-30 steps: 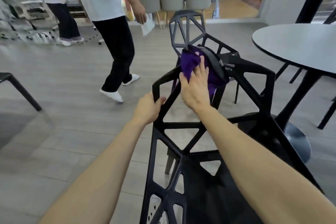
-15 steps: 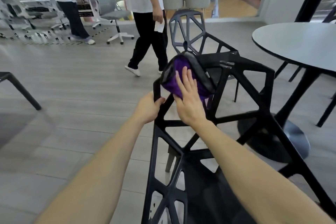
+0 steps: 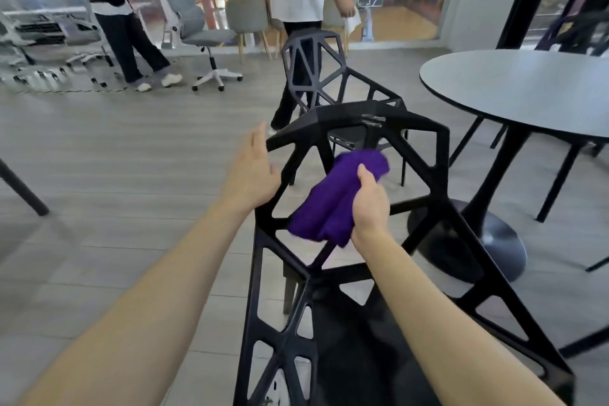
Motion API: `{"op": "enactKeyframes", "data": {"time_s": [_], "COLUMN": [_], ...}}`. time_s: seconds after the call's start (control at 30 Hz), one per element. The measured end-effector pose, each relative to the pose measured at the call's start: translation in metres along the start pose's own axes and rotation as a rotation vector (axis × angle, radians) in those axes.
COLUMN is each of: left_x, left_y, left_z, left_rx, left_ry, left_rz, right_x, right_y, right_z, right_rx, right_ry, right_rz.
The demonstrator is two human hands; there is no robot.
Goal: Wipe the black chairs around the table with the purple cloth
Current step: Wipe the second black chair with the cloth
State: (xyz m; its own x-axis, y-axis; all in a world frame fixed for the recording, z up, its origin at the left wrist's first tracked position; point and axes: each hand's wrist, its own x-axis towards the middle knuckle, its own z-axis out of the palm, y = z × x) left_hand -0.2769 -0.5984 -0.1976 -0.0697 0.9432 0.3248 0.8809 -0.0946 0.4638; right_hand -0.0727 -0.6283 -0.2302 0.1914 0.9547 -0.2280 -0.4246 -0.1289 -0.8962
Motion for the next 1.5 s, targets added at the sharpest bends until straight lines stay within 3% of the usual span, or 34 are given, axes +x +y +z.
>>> {"op": "enactKeyframes", "data": {"time_s": [0.1, 0.17, 0.27, 0.4, 0.57, 0.77, 0.87, 1.07, 1.17, 1.27, 1.37, 1.43, 1.5], "left_x": [0.006, 0.004, 0.001, -0.001, -0.009, -0.009, -0.01, -0.006, -0.004, -0.012, -0.063, -0.113, -0.15], "left_y": [0.019, 0.026, 0.028, 0.03, 0.035, 0.03, 0.025, 0.025, 0.023, 0.02, -0.01, -0.032, -0.05], "left_z": [0.005, 0.013, 0.021, 0.023, 0.032, 0.037, 0.033, 0.048, 0.047, 0.036, 0.047, 0.068, 0.086], "left_rx": [0.2, 0.237, 0.235, 0.268, 0.345, 0.384, 0.406, 0.469, 0.469, 0.248, -0.143, -0.345, -0.516], "left_ry": [-0.034, -0.022, 0.038, 0.078, 0.118, 0.175, 0.165, 0.201, 0.213, 0.184, 0.204, 0.101, 0.003], "left_rz": [0.074, 0.056, 0.031, 0.046, 0.037, 0.037, 0.032, 0.046, 0.068, 0.038, -0.241, -0.416, -0.474], "right_x": [0.012, 0.037, 0.089, 0.111, 0.102, 0.095, 0.103, 0.099, 0.092, 0.074, 0.061, 0.051, 0.038], "right_y": [-0.026, -0.032, -0.003, 0.069, 0.124, 0.065, 0.054, 0.136, 0.152, 0.161, 0.175, 0.182, 0.184], "right_z": [0.03, 0.046, 0.042, -0.013, -0.075, 0.007, 0.014, -0.115, -0.121, -0.1, -0.078, -0.062, -0.04], "right_rx": [-0.313, -0.675, -1.151, -1.243, -1.473, -1.212, -1.23, -1.575, -1.586, -1.459, -1.241, -1.051, -0.913], "right_ry": [-0.048, -0.083, -0.178, -0.178, -0.209, -0.152, -0.19, -0.29, -0.242, -0.204, -0.174, -0.105, -0.048], "right_rz": [-0.493, -0.855, -1.111, -1.076, -1.161, -1.102, -1.154, -1.14, -1.069, -0.953, -0.738, -0.577, -0.53]}}
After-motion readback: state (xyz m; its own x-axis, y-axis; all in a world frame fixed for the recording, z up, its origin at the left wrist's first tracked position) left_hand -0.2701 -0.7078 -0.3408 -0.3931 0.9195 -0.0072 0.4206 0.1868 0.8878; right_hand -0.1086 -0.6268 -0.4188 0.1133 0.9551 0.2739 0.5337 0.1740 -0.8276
